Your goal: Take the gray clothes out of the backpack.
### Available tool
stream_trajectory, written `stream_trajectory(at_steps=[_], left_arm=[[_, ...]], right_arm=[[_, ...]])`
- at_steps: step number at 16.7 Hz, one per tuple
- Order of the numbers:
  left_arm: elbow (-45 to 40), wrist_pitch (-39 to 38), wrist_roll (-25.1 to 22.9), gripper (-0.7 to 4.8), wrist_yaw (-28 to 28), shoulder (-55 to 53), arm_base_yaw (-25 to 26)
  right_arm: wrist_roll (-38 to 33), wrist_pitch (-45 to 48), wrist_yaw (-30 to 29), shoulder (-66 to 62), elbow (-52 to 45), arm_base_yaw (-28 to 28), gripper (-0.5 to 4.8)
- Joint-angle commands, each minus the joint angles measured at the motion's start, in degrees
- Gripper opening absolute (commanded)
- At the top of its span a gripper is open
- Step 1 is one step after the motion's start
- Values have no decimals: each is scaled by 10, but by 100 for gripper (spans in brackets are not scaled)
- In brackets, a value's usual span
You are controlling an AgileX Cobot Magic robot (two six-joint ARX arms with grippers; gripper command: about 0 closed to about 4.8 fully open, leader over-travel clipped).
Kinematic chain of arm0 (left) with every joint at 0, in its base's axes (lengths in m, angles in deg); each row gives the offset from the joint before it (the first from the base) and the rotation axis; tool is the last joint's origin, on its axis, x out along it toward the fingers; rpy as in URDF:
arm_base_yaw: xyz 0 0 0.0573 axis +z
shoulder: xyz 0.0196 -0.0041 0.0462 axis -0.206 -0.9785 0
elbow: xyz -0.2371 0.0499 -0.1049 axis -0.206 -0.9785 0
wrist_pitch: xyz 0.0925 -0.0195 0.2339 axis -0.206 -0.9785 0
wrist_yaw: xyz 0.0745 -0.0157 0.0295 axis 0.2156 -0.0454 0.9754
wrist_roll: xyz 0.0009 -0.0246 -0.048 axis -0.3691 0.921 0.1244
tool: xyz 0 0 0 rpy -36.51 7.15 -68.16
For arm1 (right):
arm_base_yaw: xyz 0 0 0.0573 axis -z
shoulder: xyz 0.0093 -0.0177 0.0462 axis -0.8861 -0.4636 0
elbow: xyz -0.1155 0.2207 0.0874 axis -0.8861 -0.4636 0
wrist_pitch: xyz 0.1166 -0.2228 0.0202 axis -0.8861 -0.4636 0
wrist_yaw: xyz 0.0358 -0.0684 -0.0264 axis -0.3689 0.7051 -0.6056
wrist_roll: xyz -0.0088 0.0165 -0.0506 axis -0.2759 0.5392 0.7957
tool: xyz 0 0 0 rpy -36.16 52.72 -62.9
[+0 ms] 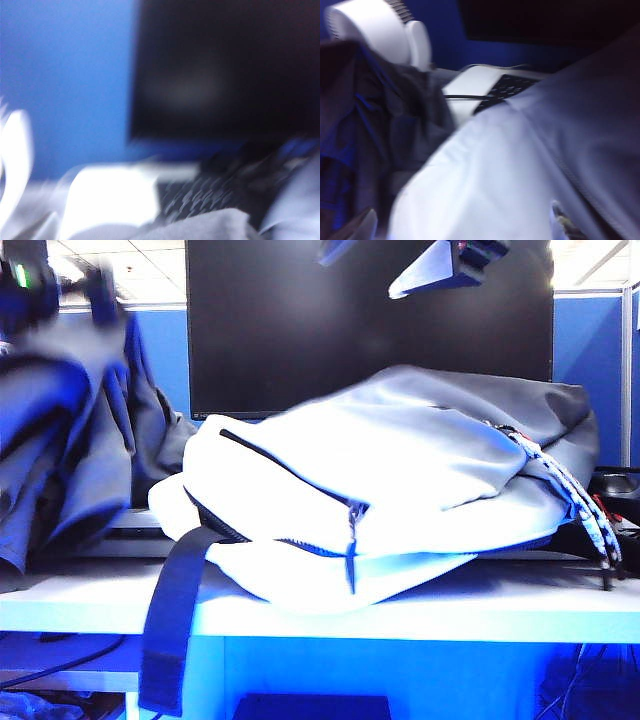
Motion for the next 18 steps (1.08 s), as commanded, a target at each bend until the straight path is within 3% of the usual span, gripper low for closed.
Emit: stream_trajectory(at_steps=[1,2,5,6,8,9,10,11,12,14,16,18], left_arm=[[5,19,22,479,-8,56,0],[5,20,21,479,-7,69,0],[5,45,-41,479,70,68,0],[5,36,-35,479,71,57,0],[4,-35,-28,479,27,58,0],[4,-46,-27,434,-22,66,0],[4,-47,-20,-12,-67,77,1],[4,-44,3,23,-89,93,5],[4,-53,44,-5,-106,129,7],[3,-95,62,-5,-136,191,15],[3,-169,43,-5,-159,260,19],[2,-270,28,-5,-157,331,19]], right_arm=[[-17,12,-5,15,4,0,443],[-17,12,-5,24,4,0,443],[-17,10,-4,70,4,-1,443],[-17,0,-6,83,4,-1,443],[-16,-35,-16,124,4,-1,441],[-14,-46,-12,142,4,0,438],[-14,-53,-11,160,4,0,370],[-12,-59,-11,178,4,0,193],[10,-72,-12,209,4,1,-3],[16,-122,-14,254,4,1,-1],[24,-202,-16,310,4,0,-1],[75,-273,-13,376,4,0,-1]])
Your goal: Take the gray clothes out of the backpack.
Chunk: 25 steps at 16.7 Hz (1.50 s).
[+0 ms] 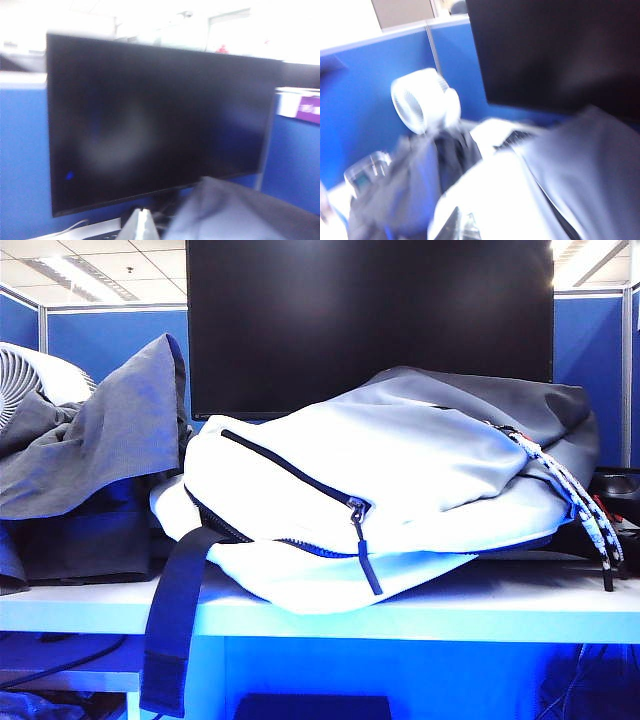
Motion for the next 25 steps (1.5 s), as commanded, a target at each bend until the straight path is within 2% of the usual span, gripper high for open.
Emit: stream_trajectory(at_steps=[1,2,6,7,10,12,13,15,17,18,20,21,23,25], left_arm=[[1,-165,-32,-5,-5,92,-1],[-11,-277,-52,-5,14,170,-10],[-61,-545,-94,-5,195,369,-14],[-65,-590,-92,-5,204,416,-14],[-65,-673,-80,-5,228,554,-14],[-66,-677,-76,-5,228,635,-14],[-54,-705,-77,-5,224,636,-14],[-64,-710,-75,-5,191,636,-14],[-94,-701,-75,-5,126,636,-14],[-121,-683,-74,-5,96,636,-14],[-203,-609,-50,-5,19,636,-14],[-247,-562,-31,-5,2,636,-14],[-351,-458,5,-5,-9,636,-14],[-448,-331,87,-5,-8,636,-14]], right_arm=[[59,-87,0,77,4,0,-1],[64,-132,2,125,4,0,-1],[53,-262,-3,186,3,-1,-1],[35,-288,-3,197,3,-1,-1],[23,-293,-5,249,-9,-1,-1],[21,-239,-4,306,-42,-1,-1],[21,-169,-5,358,-88,-1,-1],[-3,-128,-4,423,-146,-1,-1],[-39,-156,-7,419,-174,-1,-1],[-41,-124,-20,420,-203,-1,-1],[-38,-35,-26,420,-275,-1,-1],[-38,24,-29,420,-315,-1,-1],[-46,146,-29,420,-407,-1,-1],[-55,188,-12,420,-476,0,-1]])
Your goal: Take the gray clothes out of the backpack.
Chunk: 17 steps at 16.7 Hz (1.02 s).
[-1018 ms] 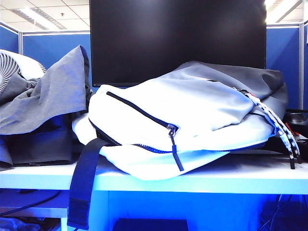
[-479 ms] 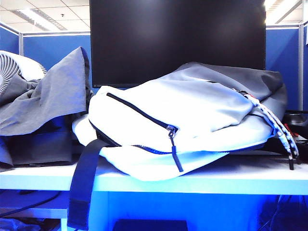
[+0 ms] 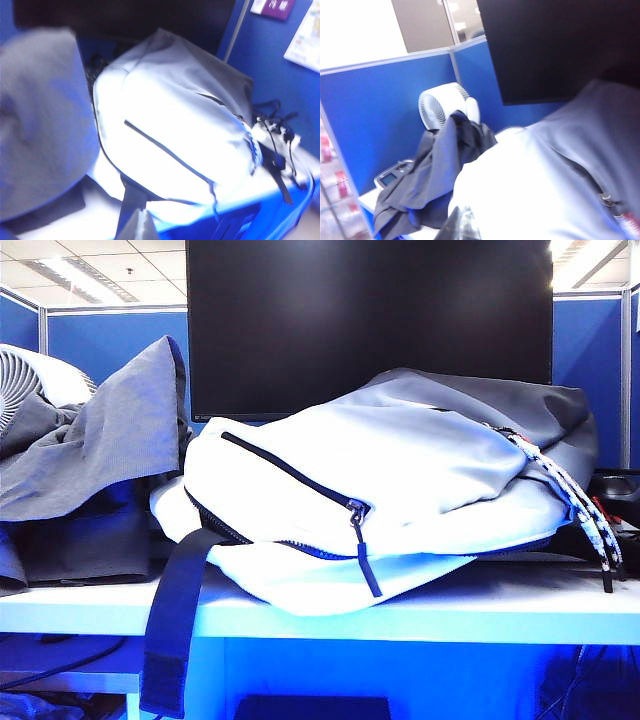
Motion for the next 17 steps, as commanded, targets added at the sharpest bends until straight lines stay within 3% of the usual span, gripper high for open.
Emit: stream_trajectory(at_steps=[1,3,6,8,10,17], left_arm=[[-111,169,97,-5,-4,2,-1],[-172,214,77,-5,-2,2,0],[-249,322,60,-5,14,2,0],[-253,327,22,-5,124,2,0],[-253,345,30,-5,209,2,0],[-253,337,33,-5,215,2,-21]], right_arm=[[-11,57,17,1,-67,0,-1],[-11,58,19,1,-96,1,-1],[-7,57,93,1,-137,1,-1],[-8,40,99,1,-147,1,-1],[-7,30,99,1,-148,0,-1],[-7,10,99,1,-148,0,-1]])
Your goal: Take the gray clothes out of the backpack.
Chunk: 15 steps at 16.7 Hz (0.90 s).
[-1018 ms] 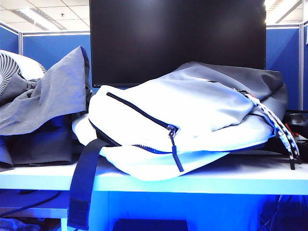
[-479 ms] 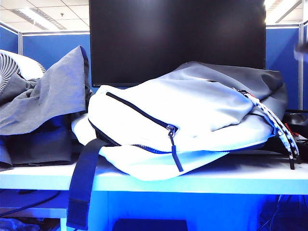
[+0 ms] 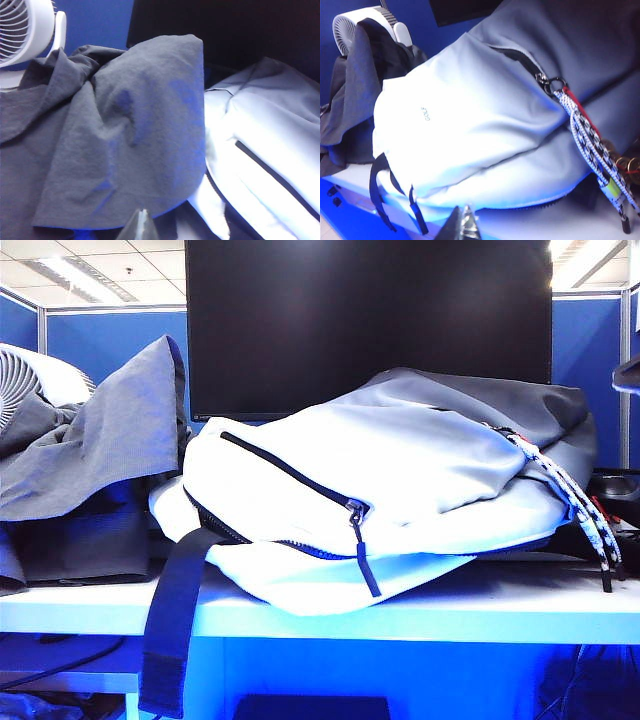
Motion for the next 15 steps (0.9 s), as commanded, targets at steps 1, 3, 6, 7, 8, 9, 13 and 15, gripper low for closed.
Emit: stream_trajectory(at_steps=[1,3,6,7,8,9,13,15], left_arm=[[0,3,0,-5,-1,1,-2],[0,3,0,-5,-1,1,-2],[0,-4,-60,-5,9,1,-2],[0,-10,-114,-5,32,1,-2],[0,-10,-135,-5,76,1,-2],[0,-10,-144,-5,116,1,-2],[0,-28,-186,-5,157,1,-2],[0,-29,-166,-5,155,1,-2]], right_arm=[[1,6,2,1,2,0,-1],[1,6,2,1,2,0,-1],[1,6,2,1,2,0,-1],[1,6,2,1,2,0,-1],[1,6,2,1,2,0,-1],[1,6,2,1,2,0,-1],[1,6,2,1,2,0,-1],[1,6,2,1,2,0,-1]])
